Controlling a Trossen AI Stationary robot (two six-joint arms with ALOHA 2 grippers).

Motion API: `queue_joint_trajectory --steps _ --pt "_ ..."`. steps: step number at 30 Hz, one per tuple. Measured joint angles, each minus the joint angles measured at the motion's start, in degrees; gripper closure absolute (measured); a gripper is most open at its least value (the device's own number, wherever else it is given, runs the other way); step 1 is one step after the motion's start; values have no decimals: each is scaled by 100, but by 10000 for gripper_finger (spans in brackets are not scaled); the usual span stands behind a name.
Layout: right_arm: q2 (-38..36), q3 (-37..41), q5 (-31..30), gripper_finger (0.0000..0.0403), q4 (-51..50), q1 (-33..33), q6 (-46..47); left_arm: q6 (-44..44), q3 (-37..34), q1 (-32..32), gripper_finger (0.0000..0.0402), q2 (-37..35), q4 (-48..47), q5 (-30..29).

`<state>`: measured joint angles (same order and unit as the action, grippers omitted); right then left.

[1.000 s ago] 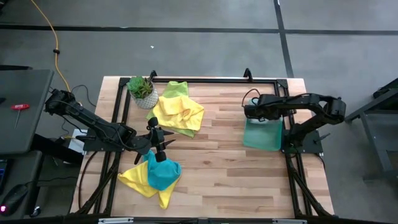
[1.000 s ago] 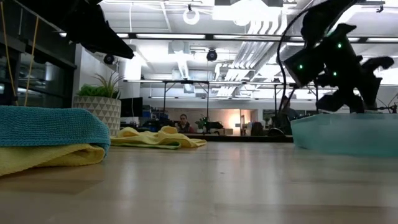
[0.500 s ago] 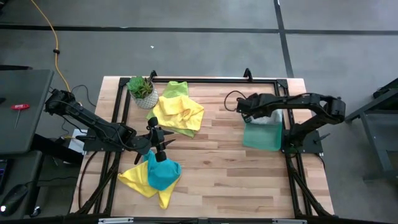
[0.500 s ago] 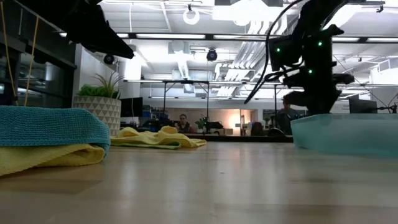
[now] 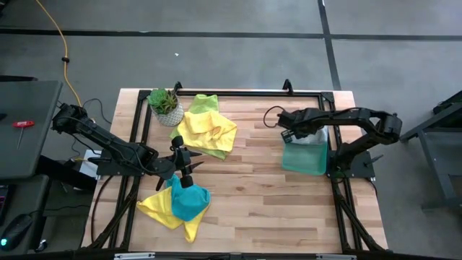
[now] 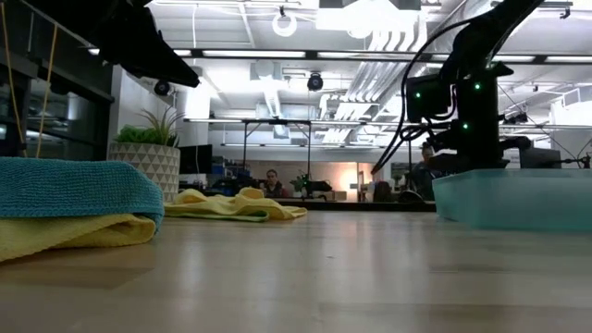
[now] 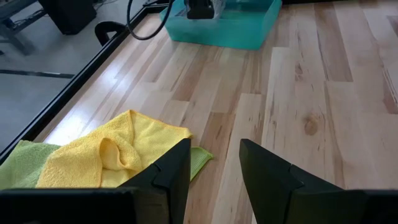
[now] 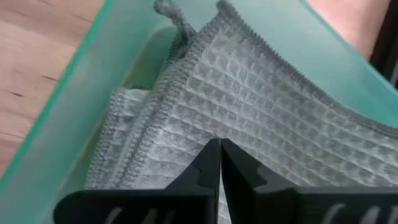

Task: Fold microfiber towels
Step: Put the gray microfiber cloth into the blue bin, then fold the top yellow microfiber cloth

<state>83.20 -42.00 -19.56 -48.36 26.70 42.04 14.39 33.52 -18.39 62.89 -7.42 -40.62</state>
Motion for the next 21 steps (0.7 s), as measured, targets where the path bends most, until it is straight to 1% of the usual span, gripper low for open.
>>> queue_joint_trajectory --steps 6,13,15,18,21 --pt "-2 108 244 402 262 70 -11 0 0 -2 272 -1 0 -11" --pt "-2 242 657 403 1084 70 -211 -2 0 0 272 -2 -4 -11" --pt "-2 230 662 403 1208 70 -328 -20 0 -2 272 -1 -4 -11" --pt "-3 116 594 403 1081 70 -433 -112 0 -2 272 0 -2 -11" --pt "-57 -94 251 403 600 53 -502 -111 0 -2 272 0 -2 -19"
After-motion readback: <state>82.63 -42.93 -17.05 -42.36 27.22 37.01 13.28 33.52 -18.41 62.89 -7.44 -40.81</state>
